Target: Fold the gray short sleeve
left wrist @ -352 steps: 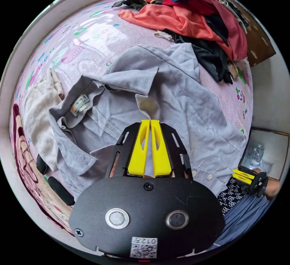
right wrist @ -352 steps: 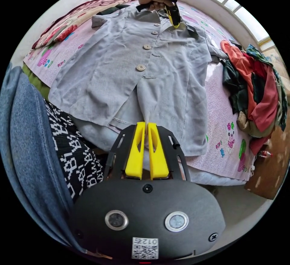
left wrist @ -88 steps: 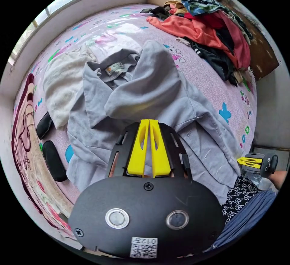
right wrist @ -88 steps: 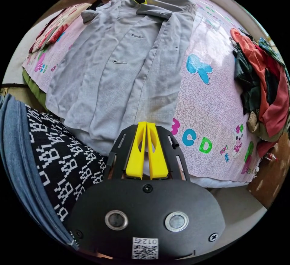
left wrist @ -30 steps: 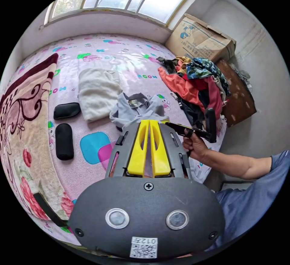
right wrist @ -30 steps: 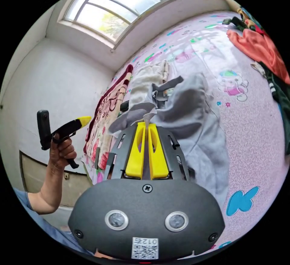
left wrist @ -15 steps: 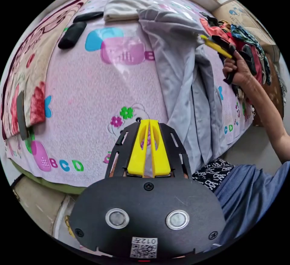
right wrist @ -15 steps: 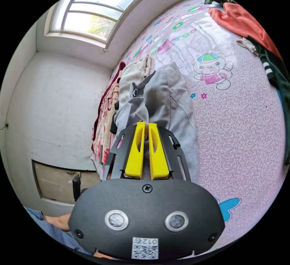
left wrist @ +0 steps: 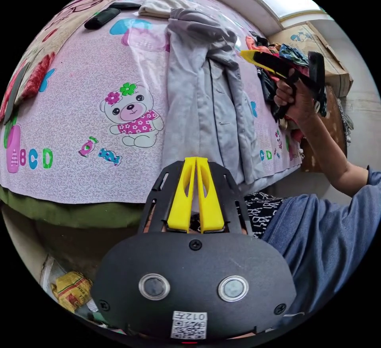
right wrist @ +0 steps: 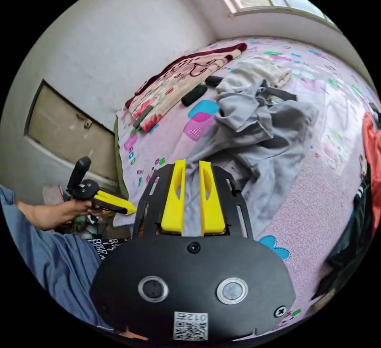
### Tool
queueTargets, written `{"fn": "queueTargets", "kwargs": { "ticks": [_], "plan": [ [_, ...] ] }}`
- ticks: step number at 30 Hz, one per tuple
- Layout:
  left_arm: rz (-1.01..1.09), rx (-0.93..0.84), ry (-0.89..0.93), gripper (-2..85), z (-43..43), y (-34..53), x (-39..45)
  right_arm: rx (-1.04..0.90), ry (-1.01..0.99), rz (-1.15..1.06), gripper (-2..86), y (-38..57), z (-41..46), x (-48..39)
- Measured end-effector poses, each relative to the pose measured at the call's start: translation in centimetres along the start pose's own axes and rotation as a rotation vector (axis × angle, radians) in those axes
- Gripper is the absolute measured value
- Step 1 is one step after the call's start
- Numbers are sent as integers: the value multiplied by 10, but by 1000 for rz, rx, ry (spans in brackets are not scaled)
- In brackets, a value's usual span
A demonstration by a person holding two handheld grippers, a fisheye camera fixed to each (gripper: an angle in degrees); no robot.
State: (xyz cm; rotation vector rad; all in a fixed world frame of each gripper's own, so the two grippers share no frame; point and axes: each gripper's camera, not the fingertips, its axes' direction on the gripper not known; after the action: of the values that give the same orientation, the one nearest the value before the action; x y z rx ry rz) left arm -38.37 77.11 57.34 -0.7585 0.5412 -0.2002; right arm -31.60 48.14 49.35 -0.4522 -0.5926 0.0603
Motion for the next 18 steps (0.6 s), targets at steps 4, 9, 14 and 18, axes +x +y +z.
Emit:
{"fn": "queueTargets", "kwargs": {
  "ticks": [4,9,14,18],
  "plan": [
    [59,-37,16,3,25,3,28,-156,51,-217,31,-21,61,-52],
    [65,-60,87,3,52,7,44,-346,119,-327,19,-26,131,-66],
    [130,49,-150,3,28,9,62,-371,192,-368,11,-25,141,-59],
    [253,-27,-270,3,45,-10,66,-161,292,-375,19,-62,98,-54]
  ]
}}
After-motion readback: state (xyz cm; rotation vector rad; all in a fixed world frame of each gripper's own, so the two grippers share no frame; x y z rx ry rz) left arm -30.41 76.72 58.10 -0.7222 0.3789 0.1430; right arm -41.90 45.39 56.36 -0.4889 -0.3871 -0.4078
